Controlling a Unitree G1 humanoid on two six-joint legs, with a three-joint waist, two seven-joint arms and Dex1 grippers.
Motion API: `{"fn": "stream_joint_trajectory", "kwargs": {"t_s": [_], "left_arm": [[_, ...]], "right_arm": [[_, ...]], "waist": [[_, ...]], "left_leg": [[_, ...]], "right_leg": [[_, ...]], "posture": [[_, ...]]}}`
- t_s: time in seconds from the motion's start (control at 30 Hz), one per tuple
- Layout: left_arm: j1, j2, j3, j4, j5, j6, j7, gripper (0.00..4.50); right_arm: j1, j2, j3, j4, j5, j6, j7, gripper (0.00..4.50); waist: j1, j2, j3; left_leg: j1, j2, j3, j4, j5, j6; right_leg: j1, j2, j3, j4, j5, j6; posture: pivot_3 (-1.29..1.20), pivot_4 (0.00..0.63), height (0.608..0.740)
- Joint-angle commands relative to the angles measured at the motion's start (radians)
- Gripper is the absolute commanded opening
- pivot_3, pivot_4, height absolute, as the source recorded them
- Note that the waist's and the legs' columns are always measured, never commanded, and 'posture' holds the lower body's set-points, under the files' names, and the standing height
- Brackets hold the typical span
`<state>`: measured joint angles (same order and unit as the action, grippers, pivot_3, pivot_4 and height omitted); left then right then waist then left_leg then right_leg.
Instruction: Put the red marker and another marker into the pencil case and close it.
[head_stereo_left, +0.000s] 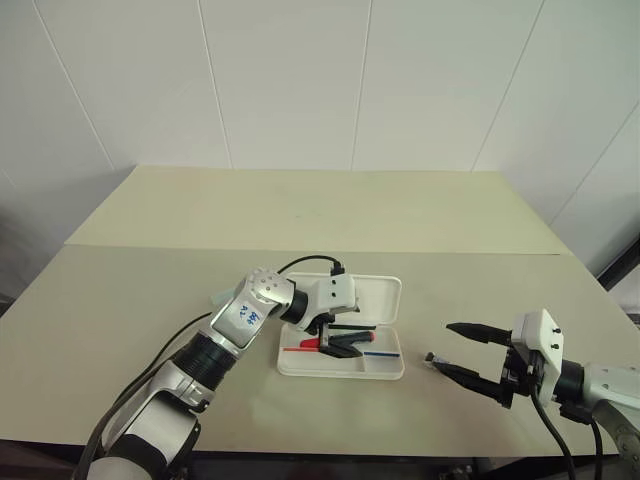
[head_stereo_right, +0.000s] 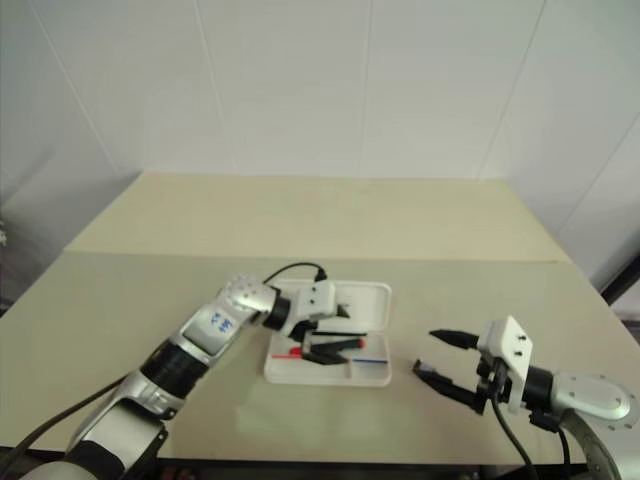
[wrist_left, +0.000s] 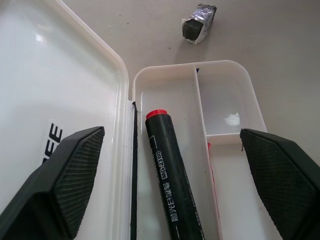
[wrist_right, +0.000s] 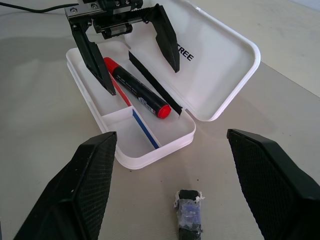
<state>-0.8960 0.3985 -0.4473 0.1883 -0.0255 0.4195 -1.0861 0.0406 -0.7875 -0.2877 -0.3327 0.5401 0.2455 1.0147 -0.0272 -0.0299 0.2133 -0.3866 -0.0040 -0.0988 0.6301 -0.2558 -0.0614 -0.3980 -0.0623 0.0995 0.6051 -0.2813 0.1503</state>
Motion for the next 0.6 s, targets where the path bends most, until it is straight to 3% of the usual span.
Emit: {"fn": "stream_joint_trajectory", "kwargs": {"t_s": [0.03, 0.17, 0.37, 0.6], "left_arm": [[-0.007, 0.018, 0.035, -0.088, -0.015, 0.023, -0.011, 4.47], [0.014, 0.037, 0.076, -0.149, -0.045, 0.038, -0.011, 4.47], [0.112, 0.141, 0.213, -0.308, -0.186, 0.080, -0.076, 4.47], [0.158, 0.240, 0.361, -0.276, -0.189, 0.105, 0.026, 4.47]], "right_arm": [[-0.013, 0.000, -0.012, -0.023, 0.015, 0.000, -0.005, 4.50], [-0.019, -0.001, -0.011, -0.021, 0.015, 0.002, -0.002, 4.50], [-0.026, -0.008, -0.014, -0.013, 0.017, 0.002, 0.007, 4.50], [-0.033, -0.015, -0.020, -0.005, 0.018, 0.007, 0.020, 4.50]], "waist": [[0.000, 0.000, 0.000], [0.000, 0.000, 0.000], [-0.001, 0.000, 0.000], [0.000, 0.000, 0.000]], "left_leg": [[0.000, 0.000, 0.000, 0.000, 0.000, 0.000], [0.000, 0.000, 0.000, 0.000, 0.000, 0.000], [0.001, 0.001, 0.000, -0.001, 0.000, 0.000], [0.001, 0.000, 0.000, 0.001, 0.000, 0.000]], "right_leg": [[0.000, 0.000, 0.000, 0.000, 0.000, 0.000], [0.000, 0.000, 0.000, 0.001, 0.000, 0.000], [0.000, 0.000, 0.000, 0.002, -0.001, -0.001], [0.000, 0.000, 0.000, 0.003, -0.001, -0.001]], "posture": [[0.00, 0.150, 0.740], [0.00, 0.150, 0.740], [0.00, 0.150, 0.740], [0.00, 0.150, 0.740]]}}
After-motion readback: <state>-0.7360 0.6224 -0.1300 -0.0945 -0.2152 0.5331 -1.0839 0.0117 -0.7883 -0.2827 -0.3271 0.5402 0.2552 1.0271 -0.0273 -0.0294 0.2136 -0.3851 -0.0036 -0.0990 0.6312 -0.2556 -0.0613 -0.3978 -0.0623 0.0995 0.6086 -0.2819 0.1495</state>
